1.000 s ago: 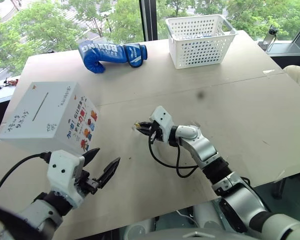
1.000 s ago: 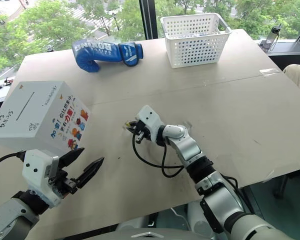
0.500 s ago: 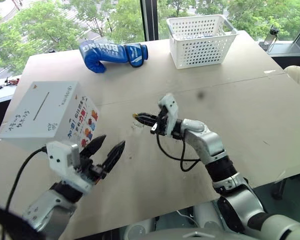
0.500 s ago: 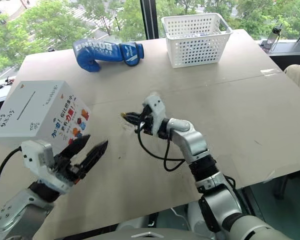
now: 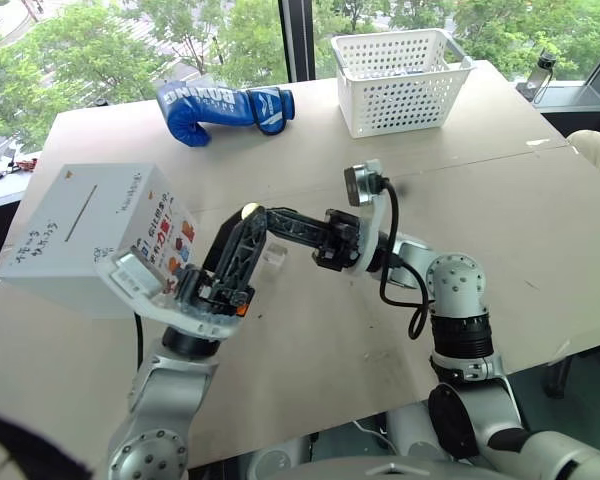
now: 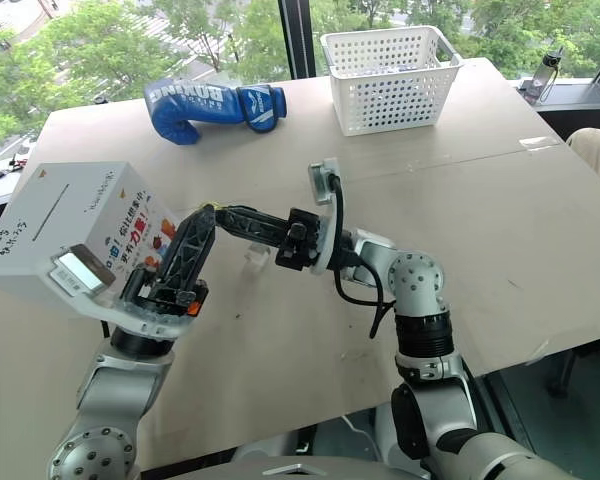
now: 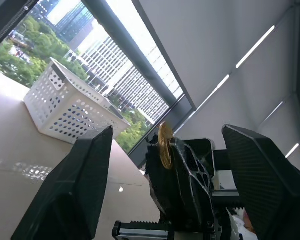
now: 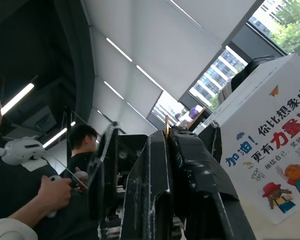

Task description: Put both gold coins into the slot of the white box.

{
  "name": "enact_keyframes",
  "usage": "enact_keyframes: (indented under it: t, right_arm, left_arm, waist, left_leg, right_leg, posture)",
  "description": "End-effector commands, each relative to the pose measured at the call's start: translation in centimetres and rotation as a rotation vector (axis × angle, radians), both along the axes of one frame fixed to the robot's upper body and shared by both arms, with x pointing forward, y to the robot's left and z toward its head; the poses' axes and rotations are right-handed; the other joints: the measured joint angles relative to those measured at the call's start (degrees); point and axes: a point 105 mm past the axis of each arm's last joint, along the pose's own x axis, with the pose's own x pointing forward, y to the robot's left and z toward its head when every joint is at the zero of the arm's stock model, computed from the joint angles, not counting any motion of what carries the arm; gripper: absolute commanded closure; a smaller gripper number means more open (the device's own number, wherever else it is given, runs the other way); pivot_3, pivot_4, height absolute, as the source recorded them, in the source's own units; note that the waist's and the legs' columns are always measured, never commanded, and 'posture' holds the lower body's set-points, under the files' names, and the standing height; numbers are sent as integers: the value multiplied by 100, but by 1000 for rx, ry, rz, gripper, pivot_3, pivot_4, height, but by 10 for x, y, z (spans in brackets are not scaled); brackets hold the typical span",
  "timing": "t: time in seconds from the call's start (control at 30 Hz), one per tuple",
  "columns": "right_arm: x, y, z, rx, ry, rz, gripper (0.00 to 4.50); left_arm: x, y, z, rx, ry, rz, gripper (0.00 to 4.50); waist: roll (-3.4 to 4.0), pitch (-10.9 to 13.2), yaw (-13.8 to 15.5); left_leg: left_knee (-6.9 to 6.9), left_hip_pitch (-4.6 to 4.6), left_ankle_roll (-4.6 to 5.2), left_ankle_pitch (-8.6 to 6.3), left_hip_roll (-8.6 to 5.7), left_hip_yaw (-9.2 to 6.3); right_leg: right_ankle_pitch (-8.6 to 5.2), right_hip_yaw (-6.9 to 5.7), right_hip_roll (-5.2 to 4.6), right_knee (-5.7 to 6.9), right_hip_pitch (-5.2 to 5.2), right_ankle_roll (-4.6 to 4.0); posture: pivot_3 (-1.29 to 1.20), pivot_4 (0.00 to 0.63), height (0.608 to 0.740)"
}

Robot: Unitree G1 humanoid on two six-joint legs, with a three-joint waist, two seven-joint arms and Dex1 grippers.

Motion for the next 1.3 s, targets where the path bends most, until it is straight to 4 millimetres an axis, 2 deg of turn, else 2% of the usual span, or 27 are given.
enact_keyframes:
  t: [0.03,0.1,0.13,0.4,0.57,0.8,1.0,1.3]
  right_arm:
    - [-12,2,20,51,-57,45,4500]
    - [-13,2,20,51,-53,50,4500]
    - [-14,1,19,49,-51,52,4500]
    - [-16,-1,17,41,-37,68,4500]
    - [-16,-1,18,46,-36,72,4500]
    - [-16,0,18,46,-34,72,4500]
    - [-16,0,17,41,-32,68,4500]
    - [-17,1,18,46,-33,70,4500]
  left_arm:
    - [-5,-5,11,-29,-57,-40,2962]
    - [-6,-6,14,-37,-69,-48,3927]
    - [-7,-5,16,-43,-79,-49,4194]
    - [-11,-1,24,-99,-113,-51,4212]
    - [-15,-3,25,-167,-98,-119,4212]
    - [-15,6,30,-206,-117,-81,4212]
    - [-22,4,35,-219,-151,-116,4356]
    - [-19,-9,28,-181,-88,-158,4356]
  waist:
    - [0,0,5]
    - [0,0,4]
    - [0,0,5]
    - [0,0,4]
    - [0,0,3]
    - [0,0,5]
    - [0,0,5]
    - [0,0,4]
  left_leg:
    - [0,0,0,0,0,0]
    - [1,0,0,0,0,1]
    - [1,0,0,0,0,2]
    - [1,0,0,0,0,1]
    - [1,0,0,0,0,0]
    - [1,0,0,0,0,0]
    - [1,-1,1,0,0,0]
    - [1,-1,1,0,-1,0]
  right_leg:
    - [0,0,0,0,0,0]
    - [0,0,0,0,0,0]
    - [0,1,-1,-1,0,0]
    - [0,0,0,0,0,0]
    - [0,0,0,-1,0,0]
    - [0,0,1,-1,1,0]
    - [0,0,0,-2,1,0]
    - [0,0,1,-3,1,0]
  posture:
    - [0,150,721]
    - [0,150,721]
    - [0,150,721]
    - [0,150,721]
    - [0,150,721]
    - [0,150,721]
    - [0,150,721]
    - [0,150,721]
